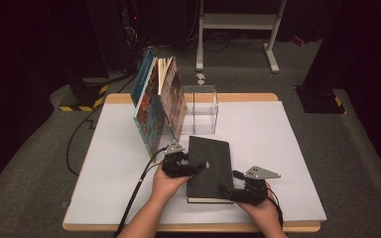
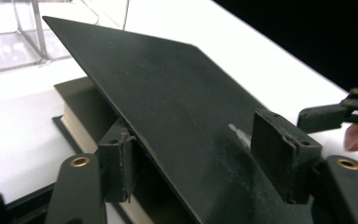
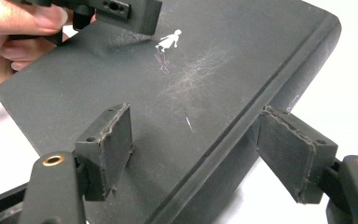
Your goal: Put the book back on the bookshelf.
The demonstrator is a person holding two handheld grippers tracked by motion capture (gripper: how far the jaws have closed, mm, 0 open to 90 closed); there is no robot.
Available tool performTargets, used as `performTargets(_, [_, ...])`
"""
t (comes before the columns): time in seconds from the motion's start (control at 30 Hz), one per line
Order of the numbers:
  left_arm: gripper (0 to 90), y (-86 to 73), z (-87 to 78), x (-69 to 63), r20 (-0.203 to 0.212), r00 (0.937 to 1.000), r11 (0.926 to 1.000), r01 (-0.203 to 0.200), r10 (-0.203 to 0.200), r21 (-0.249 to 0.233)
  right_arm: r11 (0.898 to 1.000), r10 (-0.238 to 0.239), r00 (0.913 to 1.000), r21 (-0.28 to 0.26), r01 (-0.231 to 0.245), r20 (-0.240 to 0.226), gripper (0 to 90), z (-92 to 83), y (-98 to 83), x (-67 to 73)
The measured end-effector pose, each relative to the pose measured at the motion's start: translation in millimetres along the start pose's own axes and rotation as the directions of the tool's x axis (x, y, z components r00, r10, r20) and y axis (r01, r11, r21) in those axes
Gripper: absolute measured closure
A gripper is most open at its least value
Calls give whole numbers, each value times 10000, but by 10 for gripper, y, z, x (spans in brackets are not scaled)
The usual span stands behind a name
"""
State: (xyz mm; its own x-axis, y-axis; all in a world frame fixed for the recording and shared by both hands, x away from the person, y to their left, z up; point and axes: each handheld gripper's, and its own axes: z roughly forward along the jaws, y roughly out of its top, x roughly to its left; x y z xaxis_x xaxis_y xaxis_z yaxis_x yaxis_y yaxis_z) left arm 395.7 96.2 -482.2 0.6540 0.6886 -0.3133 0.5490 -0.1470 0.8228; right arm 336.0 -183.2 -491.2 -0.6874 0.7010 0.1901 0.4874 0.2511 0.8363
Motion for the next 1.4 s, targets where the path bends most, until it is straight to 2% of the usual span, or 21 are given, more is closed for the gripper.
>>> performTargets(0.17, [415, 13, -26, 6, 80, 9999, 9999, -74, 75, -114, 10000, -20, 10000, 16, 20, -28, 257, 2, -2, -3])
performTargets(0.2, [462, 23, -54, -14, 203, 9993, 9985, -317, 326, -453, 10000, 34, 10000, -84, -35, -89, 256, -7, -2, -13])
performTargets(0.23, [473, 34, -63, -43, 137, 9986, 9972, -511, 519, -544, 9999, 59, 9999, -98, -60, -115, 255, -12, 1, -16])
performTargets(0.33, [497, 76, -76, -97, 6, 9966, 9951, -825, 826, -544, 9998, 109, 9998, -173, -112, -166, 254, -27, 2, -27])
performTargets(0.43, [499, 90, -81, -104, -26, 9957, 9945, -931, 931, -485, 9998, 123, 9998, -182, -126, -177, 254, -29, 3, -29])
performTargets(0.7, [499, 88, -85, -74, 94, 9962, 9956, -863, 868, -378, 9995, 267, 9994, -164, -271, -226, 254, -30, -15, -48])
performTargets(0.8, [499, 80, -93, -35, 315, 9972, 9974, -669, 678, -284, 9994, 307, 9993, -142, -310, -204, 254, -33, -24, -54])
performTargets(1.0, [494, 52, -109, 22, 601, 9965, 9981, -559, 575, -273, 9994, 329, 9993, -110, -331, -171, 254, -37, -34, -54])
performTargets(1.37, [484, -12, -155, 73, 599, 9965, 9982, -577, 585, -158, 9993, 361, 9992, -6, -361, -196, 256, -20, -36, -56])
performTargets(1.4, [485, -13, -154, 70, 559, 9961, 9976, -676, 683, -148, 9990, 448, 9988, 72, -447, -202, 256, -8, -24, -57])
